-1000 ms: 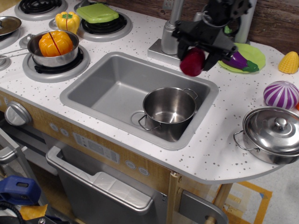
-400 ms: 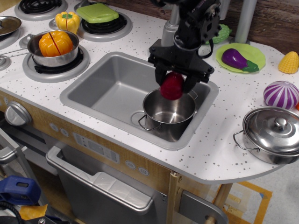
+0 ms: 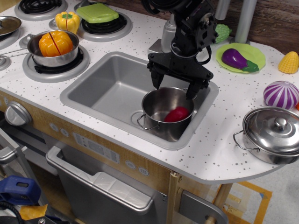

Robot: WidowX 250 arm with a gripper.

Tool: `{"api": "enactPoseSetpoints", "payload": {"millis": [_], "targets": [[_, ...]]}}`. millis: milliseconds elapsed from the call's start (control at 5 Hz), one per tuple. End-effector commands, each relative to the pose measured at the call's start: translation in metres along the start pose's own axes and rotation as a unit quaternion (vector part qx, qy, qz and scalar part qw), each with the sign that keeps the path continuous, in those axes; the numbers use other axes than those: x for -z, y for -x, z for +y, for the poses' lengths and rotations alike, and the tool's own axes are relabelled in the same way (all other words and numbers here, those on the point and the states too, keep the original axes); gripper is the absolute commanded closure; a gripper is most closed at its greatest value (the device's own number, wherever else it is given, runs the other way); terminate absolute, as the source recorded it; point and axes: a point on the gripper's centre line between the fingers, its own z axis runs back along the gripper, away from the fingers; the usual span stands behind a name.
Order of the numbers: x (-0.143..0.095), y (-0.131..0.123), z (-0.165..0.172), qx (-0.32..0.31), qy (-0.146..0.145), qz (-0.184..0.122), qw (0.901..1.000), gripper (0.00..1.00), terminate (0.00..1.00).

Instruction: Put sweet potato in pot which is in sink

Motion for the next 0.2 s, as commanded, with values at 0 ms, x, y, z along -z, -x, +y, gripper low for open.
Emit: {"api": "enactPoseSetpoints", "payload": {"millis": [0], "targets": [[-0.023, -0.0151, 0.002, -0.007, 0.009, -0.037, 0.9993, 0.0, 1.0]]}}
